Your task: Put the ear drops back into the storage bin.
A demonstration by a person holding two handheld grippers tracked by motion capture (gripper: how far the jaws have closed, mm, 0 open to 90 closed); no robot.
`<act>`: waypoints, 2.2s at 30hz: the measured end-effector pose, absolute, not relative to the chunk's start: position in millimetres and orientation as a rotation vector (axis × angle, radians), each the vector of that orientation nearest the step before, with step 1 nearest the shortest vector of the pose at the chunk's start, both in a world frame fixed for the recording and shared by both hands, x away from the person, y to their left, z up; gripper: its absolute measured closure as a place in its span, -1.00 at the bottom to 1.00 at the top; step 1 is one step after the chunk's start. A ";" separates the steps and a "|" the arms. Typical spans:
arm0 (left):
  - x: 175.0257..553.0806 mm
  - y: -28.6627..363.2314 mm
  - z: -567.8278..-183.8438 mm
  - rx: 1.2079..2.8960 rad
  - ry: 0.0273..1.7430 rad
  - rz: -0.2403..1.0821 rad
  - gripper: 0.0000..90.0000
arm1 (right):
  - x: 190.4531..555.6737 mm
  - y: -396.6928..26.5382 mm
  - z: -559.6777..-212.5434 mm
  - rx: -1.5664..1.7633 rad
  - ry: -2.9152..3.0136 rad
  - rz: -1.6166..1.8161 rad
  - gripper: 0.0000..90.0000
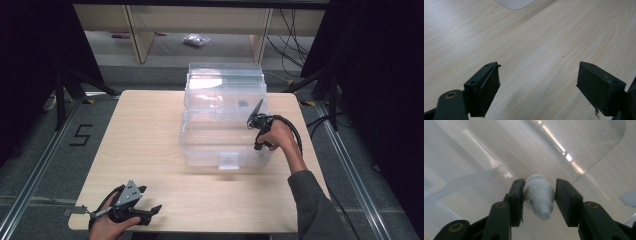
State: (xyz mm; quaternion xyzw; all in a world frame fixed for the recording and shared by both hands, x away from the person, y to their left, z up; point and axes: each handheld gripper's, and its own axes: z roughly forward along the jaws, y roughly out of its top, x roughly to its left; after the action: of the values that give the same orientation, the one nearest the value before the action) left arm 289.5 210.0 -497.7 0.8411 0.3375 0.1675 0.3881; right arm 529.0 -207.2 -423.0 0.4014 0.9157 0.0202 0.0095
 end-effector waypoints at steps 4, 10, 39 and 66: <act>288.6 208.7 -498.0 2.117 0.867 0.415 -0.61 | 527.3 -206.6 -419.6 1.245 2.835 0.073 0.16; 289.5 209.9 -497.7 2.140 0.859 0.428 -0.61 | 522.7 -208.3 -410.1 1.230 2.797 0.119 -0.12; 288.9 210.3 -496.5 2.131 0.868 0.420 -0.61 | 477.4 -221.0 -370.5 1.141 2.709 0.498 -0.37; 288.7 210.2 -496.5 2.130 0.872 0.423 -0.61 | 457.9 -223.0 -365.1 1.178 2.646 0.633 -0.45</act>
State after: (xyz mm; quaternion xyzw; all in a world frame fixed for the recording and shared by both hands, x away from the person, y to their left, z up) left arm 288.7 210.2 -496.5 0.8382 0.3430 0.1665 0.3899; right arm 457.9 -223.0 -365.1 0.3956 0.8891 0.2126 0.0883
